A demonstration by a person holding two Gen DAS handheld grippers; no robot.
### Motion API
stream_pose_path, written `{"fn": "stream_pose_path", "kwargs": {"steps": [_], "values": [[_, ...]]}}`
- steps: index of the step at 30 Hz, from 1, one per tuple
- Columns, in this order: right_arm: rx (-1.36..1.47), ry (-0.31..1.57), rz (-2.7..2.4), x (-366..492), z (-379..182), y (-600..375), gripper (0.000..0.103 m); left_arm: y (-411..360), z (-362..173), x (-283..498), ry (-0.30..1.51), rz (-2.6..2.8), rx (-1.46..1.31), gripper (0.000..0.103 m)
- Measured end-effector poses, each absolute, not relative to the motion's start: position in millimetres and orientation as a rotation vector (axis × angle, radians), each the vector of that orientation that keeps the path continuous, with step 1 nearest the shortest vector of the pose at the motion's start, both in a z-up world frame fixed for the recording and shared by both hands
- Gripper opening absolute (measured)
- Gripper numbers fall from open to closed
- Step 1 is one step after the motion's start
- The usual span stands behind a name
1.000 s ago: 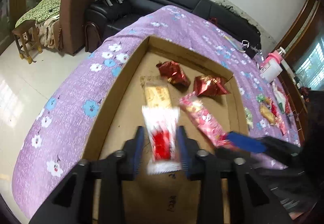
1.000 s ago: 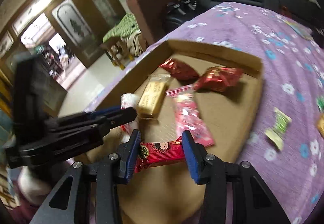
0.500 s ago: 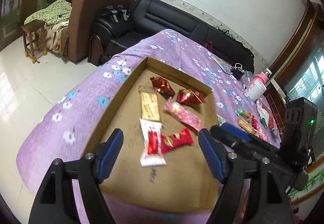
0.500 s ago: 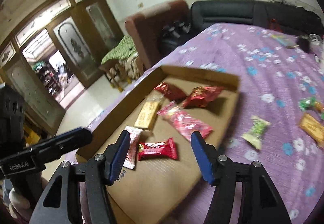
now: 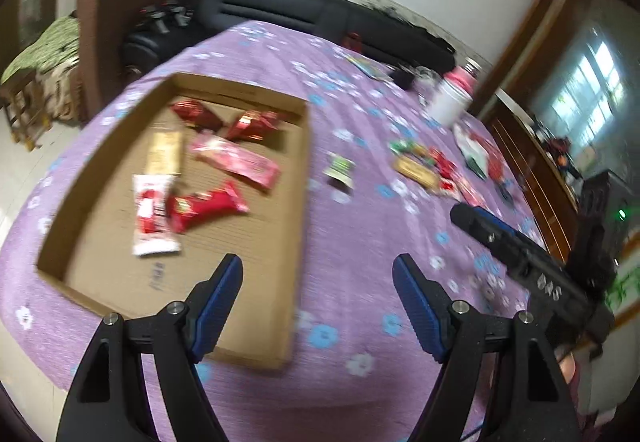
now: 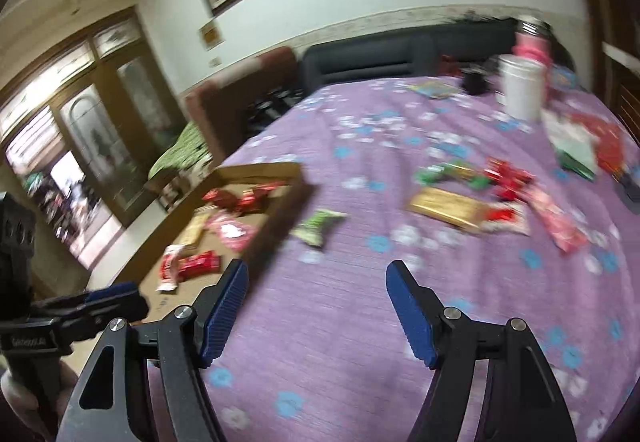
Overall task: Organize snacks
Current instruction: 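Move both open tools back over the loose snacks on the table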
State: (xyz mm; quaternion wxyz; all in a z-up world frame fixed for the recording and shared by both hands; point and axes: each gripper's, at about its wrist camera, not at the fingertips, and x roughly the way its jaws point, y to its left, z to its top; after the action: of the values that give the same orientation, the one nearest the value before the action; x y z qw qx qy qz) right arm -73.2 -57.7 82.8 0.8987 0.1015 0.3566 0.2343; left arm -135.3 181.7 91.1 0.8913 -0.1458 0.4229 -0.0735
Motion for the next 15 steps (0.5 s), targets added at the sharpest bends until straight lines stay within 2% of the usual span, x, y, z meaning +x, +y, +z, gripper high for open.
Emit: {"fn": "stream_pose_path", "kwargs": {"steps": [7,10,15], "values": [[0.346,0.762,0.308,-66.4,68.3,-134.4,0.076,159.4,83.4,-139.2,0.900,-0.229,-0.294,0.077],[0.337,0.742,0.240,-59.4,70.1,-152.4,0.076,152.1,72.1,-135.7,0.918,-0.240,-0.277,0.081],[0.363,0.759,0.170,-15.3,70.6,-169.9,0.075,143.0,61.3,-128.5,0.956,-0.249,-0.273,0.081]]}}
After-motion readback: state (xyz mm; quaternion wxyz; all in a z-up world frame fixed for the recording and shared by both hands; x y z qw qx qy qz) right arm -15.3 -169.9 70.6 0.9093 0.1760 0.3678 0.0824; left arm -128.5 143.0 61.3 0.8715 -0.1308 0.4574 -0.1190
